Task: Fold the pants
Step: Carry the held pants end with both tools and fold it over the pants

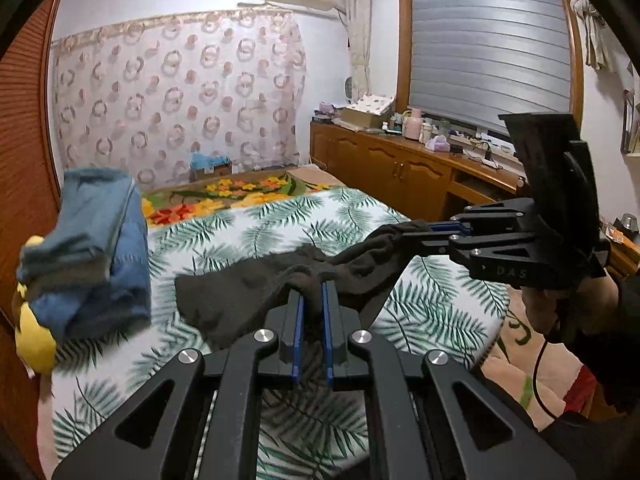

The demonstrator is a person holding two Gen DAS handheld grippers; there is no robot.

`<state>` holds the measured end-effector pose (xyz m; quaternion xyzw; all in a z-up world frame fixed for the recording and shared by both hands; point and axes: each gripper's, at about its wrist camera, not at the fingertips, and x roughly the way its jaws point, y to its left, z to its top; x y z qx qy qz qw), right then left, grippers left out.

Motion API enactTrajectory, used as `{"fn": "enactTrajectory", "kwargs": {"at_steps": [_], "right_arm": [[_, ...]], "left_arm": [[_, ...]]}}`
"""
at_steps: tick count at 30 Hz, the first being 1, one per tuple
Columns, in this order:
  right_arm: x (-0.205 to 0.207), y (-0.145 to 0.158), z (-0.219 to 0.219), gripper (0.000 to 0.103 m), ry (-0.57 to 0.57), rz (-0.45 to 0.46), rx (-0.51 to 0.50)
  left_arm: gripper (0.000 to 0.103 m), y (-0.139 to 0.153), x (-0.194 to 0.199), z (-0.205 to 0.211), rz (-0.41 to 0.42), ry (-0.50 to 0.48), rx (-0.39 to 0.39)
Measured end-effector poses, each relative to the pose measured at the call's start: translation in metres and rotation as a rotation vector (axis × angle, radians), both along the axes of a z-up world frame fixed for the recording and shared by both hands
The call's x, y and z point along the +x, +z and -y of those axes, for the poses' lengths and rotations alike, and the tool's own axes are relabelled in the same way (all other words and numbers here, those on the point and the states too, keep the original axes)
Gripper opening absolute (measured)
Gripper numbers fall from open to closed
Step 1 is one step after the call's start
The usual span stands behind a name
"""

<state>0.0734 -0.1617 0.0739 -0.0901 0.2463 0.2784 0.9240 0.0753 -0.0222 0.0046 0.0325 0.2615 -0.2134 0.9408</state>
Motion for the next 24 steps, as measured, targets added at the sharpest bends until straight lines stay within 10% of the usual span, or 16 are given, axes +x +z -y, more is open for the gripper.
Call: {"fn": "enactTrajectory", "kwargs": {"at_steps": [24], "right_arm": [[-0.028, -0.017, 0.012, 0.012, 0.000, -0.028, 0.058]], "left_arm": [[0.009, -0.012, -0.031, 0.005, -0.012, -0.033, 0.013]]}}
